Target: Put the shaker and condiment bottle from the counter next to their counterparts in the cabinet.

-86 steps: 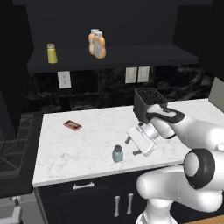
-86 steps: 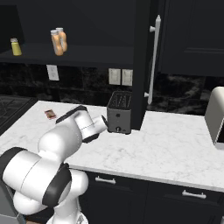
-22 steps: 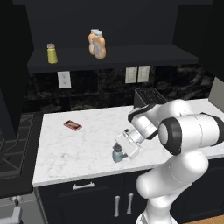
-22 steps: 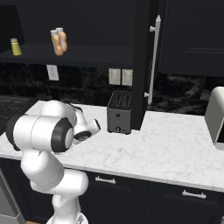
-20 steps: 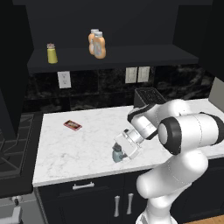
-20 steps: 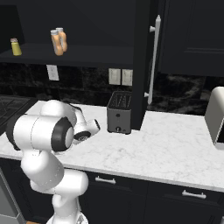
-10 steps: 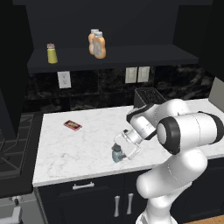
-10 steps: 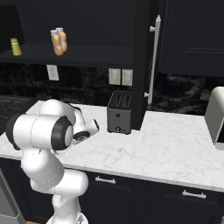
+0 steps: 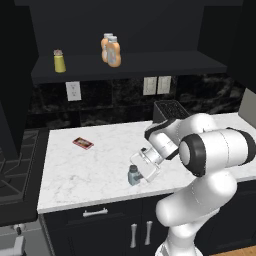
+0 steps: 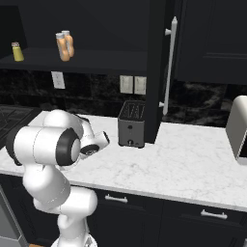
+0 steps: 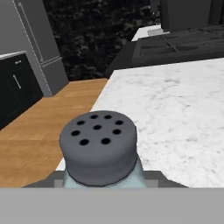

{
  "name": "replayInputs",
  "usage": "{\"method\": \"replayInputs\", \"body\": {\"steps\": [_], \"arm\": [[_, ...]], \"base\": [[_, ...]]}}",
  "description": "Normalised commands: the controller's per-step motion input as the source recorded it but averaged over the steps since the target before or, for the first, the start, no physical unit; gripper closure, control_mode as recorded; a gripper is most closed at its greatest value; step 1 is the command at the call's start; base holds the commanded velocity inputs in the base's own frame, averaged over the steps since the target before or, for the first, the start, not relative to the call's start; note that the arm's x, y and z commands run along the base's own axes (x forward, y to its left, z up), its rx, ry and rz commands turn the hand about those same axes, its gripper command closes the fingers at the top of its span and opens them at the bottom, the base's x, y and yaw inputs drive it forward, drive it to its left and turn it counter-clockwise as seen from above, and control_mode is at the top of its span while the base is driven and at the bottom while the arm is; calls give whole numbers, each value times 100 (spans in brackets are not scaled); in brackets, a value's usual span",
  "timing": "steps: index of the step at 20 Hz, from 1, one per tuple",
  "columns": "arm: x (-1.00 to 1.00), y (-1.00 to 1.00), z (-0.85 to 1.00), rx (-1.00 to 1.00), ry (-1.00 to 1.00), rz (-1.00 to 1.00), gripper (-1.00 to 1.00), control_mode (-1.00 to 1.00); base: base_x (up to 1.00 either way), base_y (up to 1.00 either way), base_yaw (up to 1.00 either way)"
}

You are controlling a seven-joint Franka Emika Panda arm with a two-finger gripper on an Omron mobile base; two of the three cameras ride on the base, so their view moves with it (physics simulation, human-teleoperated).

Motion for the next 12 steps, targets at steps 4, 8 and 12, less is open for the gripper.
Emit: {"method": "replayInputs", "body": {"steps": [4,8,12], "arm": [[0,0,0,0,0,0,100,-100],[0,0,0,0,0,0,100,-100],[0,0,7,0,0,-3,100,-100]], "base": [[0,0,0],[0,0,0],[0,0,0]]}}
